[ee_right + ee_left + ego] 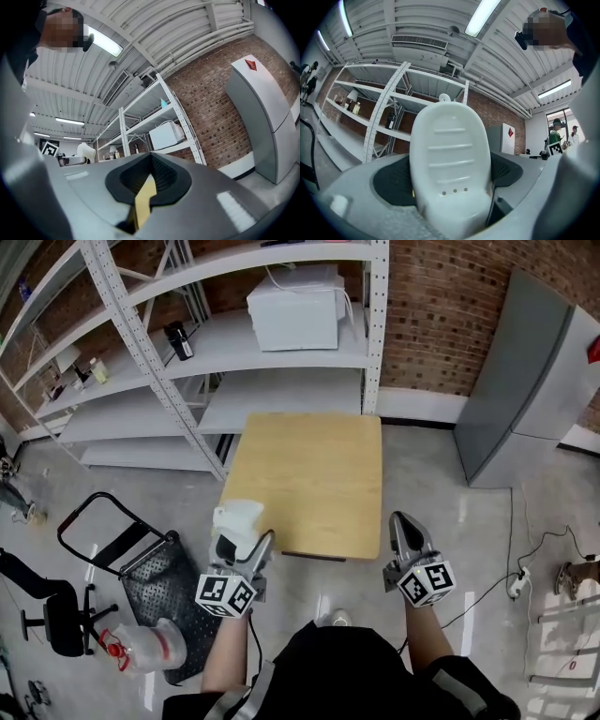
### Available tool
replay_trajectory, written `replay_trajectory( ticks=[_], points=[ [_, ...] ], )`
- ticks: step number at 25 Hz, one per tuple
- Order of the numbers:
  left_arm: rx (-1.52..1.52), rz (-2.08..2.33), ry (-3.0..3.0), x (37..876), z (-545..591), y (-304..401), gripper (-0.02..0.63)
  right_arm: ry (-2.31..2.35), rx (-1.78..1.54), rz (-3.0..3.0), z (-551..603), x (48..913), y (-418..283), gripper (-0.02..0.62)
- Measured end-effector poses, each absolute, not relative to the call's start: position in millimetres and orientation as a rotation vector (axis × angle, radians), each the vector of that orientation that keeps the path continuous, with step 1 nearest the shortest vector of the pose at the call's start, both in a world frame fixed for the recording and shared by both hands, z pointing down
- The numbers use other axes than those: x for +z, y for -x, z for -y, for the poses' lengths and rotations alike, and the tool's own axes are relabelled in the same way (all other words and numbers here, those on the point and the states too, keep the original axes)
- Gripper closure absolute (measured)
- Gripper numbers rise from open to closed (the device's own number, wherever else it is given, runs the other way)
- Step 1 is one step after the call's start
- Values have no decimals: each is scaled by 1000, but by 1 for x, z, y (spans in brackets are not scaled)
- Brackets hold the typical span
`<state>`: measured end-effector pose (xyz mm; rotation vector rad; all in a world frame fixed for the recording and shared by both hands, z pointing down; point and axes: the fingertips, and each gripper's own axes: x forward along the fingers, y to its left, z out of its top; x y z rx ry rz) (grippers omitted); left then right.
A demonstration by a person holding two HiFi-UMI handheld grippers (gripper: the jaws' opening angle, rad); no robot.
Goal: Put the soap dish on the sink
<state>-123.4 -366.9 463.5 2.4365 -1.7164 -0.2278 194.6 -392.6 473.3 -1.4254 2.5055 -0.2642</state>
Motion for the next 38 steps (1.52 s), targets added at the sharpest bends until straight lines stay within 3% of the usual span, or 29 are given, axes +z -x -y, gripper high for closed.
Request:
replay_trajectory(
  ticks=[12,29,38],
  points=[
    [-203,1717,-2428,469,414,80,147,1454,-270,-2536,430,475,-239,589],
    [24,1605,-2320,537,499,99,147,1519,-323,-2555,493,493,-213,589],
    [160,1514,-2234,599,533,107,147,1590,-518,-2521,522,543,-197,589]
  ],
)
